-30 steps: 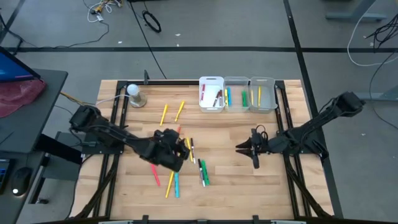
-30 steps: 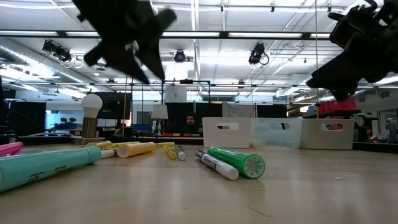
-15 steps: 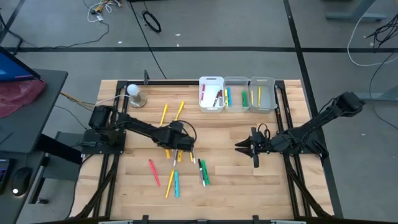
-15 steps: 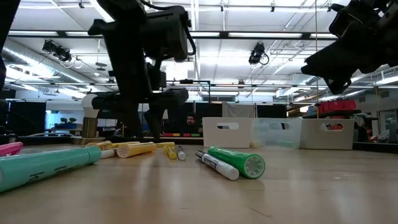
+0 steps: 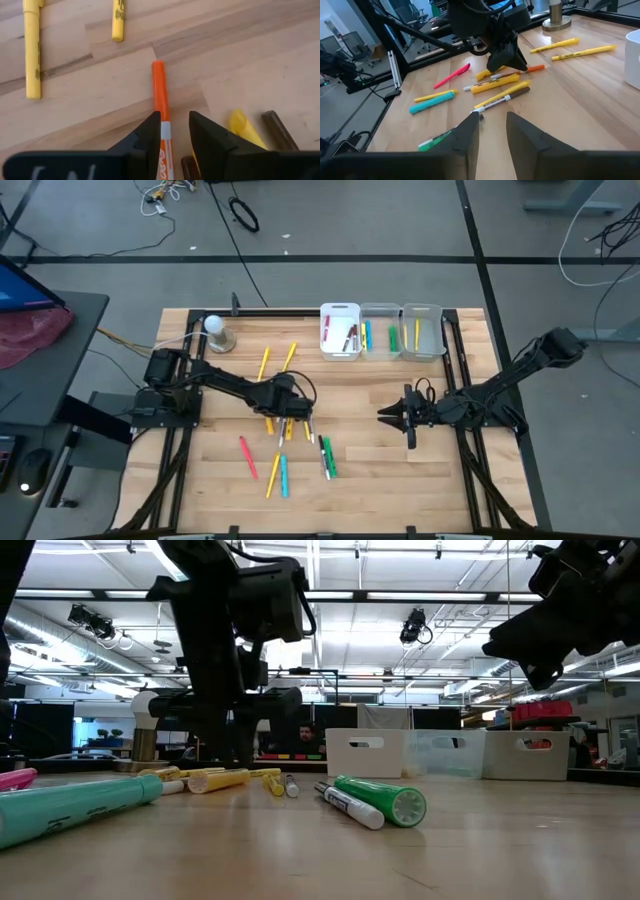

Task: Pick & Place Markers
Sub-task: Put the orange marker pen into the white bin

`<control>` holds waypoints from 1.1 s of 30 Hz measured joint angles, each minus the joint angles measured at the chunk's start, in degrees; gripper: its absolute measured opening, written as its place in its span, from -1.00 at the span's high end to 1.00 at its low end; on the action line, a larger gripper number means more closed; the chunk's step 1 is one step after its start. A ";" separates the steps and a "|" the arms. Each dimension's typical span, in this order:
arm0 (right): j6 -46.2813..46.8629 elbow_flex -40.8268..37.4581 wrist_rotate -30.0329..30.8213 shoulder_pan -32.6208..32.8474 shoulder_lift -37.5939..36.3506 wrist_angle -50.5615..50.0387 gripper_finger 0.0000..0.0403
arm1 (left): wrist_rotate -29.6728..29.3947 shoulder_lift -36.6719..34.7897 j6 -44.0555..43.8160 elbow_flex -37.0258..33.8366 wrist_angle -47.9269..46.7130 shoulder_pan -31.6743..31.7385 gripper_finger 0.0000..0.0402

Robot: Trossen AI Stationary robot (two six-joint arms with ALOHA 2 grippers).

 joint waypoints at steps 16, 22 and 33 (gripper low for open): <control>-0.16 0.00 0.01 0.00 0.02 -0.02 0.51 | 0.99 3.58 -0.45 0.17 0.18 0.46 0.39; -0.18 0.00 0.01 0.00 0.02 -0.02 0.51 | 0.86 3.53 0.21 0.11 0.63 0.52 0.66; -0.21 0.00 0.03 0.00 0.02 -0.06 0.51 | -3.77 3.34 4.27 2.81 -1.66 0.26 0.83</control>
